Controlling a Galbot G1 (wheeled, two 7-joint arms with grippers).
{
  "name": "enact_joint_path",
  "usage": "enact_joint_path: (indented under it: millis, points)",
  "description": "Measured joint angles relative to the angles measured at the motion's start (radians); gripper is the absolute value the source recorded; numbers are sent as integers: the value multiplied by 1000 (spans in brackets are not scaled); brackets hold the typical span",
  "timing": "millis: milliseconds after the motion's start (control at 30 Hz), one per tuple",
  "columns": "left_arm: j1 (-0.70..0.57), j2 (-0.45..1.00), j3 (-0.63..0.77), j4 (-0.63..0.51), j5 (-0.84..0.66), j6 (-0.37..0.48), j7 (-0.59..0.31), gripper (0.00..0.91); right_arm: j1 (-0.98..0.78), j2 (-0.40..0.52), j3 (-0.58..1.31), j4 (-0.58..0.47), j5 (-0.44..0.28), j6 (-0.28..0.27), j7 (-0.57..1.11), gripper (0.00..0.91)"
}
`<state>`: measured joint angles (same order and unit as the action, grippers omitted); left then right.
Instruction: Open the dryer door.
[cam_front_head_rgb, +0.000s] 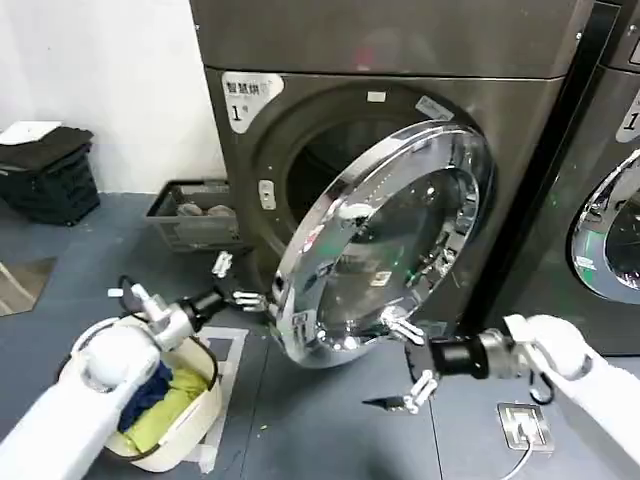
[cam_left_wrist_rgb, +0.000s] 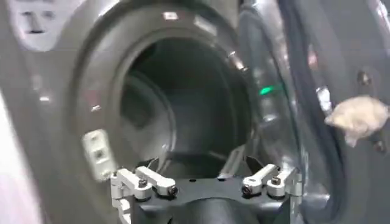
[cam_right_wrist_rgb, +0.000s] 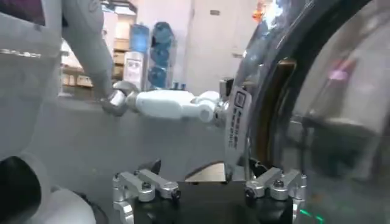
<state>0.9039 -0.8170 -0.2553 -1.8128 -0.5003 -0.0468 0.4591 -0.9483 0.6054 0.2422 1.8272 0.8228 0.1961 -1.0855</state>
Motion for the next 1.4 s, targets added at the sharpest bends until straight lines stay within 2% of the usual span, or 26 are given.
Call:
enact_joint_path:
  millis: [333, 600, 800, 933, 1133, 1400]
  points:
    - [-55, -39, 99, -21, 0, -7, 8, 907, -463, 38, 445, 115, 15, 114, 154, 907]
    - [-120, -83, 184, 3, 9, -20, 2, 907, -828, 166, 788, 204, -43, 203, 333, 907]
    - [-170, -120, 255, 24, 21, -34, -1, 907, -983, 292, 959, 211, -102, 217, 484, 907]
    - [-196, -140, 298, 36, 25, -40, -1, 907, -1046, 380, 1062, 198, -129, 228, 572, 907]
    - [-233, -170, 354, 62, 26, -49, -2, 907, -1114, 495, 1173, 171, -209, 245, 720, 907]
    - [-294, -222, 425, 99, 28, -48, -18, 907, -1121, 649, 1267, 98, -302, 198, 930, 907]
